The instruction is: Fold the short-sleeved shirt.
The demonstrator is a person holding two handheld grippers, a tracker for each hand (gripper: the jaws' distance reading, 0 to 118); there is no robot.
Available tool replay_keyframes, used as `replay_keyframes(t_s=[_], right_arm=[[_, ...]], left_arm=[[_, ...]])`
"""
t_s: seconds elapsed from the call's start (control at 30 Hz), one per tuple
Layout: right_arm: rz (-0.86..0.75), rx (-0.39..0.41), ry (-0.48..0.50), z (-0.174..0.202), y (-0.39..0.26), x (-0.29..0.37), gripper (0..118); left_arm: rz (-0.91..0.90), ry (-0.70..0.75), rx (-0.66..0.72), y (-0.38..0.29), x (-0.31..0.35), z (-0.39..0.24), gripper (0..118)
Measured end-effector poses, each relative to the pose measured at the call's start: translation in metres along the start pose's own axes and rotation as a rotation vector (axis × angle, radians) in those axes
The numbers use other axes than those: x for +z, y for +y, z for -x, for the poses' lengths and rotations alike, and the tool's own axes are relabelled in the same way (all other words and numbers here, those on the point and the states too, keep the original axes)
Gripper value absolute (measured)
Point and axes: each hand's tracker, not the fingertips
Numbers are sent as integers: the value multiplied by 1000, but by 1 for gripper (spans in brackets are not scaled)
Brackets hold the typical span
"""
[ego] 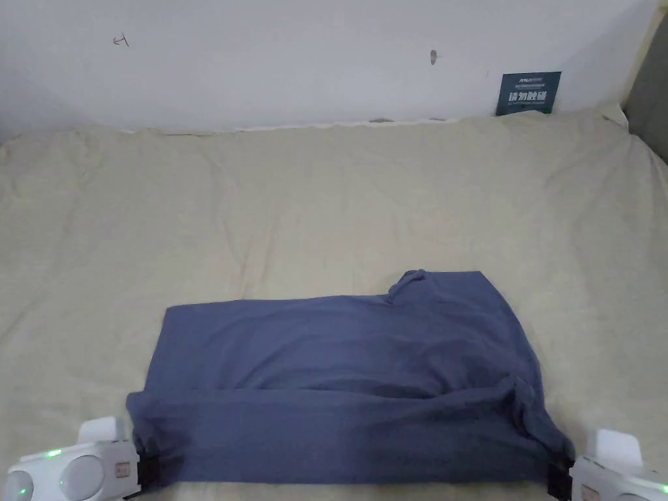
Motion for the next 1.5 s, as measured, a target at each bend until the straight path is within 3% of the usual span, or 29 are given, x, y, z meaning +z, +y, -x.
replay_keyframes(t_s=[0.1, 0.13, 0.2, 0.47, 0.57, 0.63, 0.67, 0.7, 0.73, 0.77, 0.8, 1.13, 1.43, 1.5], right_arm=[[-107, 2, 12, 4, 20, 16, 79], [-163, 8, 31, 7, 30, 28, 91], [-272, 31, 47, 21, 51, 59, 99], [-675, 140, 47, 75, 114, 159, 99], [-769, 161, 25, 90, 119, 177, 94], [-807, 164, 23, 97, 118, 183, 69], [-825, 167, 21, 101, 117, 185, 48], [-828, 169, 20, 102, 117, 186, 48], [-833, 172, 23, 105, 117, 186, 40], [-843, 178, 23, 107, 117, 186, 23], [-858, 178, 30, 110, 116, 186, 2], [-846, 196, 48, 112, 135, 172, 1], [-810, 225, 63, 120, 170, 140, 2], [-800, 227, 56, 123, 176, 130, 2]], left_arm=[[-103, -20, -5, 8, 24, -7, 106], [-173, -66, 11, 13, 38, -9, 113], [-297, -114, 32, 26, 69, -19, 113], [-805, -126, -55, 62, 184, -75, 113], [-928, -139, -95, 64, 200, -89, 99], [-966, -133, -114, 63, 204, -98, 60], [-960, -129, -106, 62, 205, -102, 31], [-964, -126, -107, 61, 204, -105, 31], [-966, -130, -107, 61, 202, -108, 21], [-962, -138, -108, 62, 198, -110, 3], [-958, -140, -108, 63, 197, -110, 0], [-863, -153, -112, 101, 169, -106, 0], [-447, -222, -68, 200, 94, -74, 0], [-344, -267, 1, 220, 66, -62, 0]])
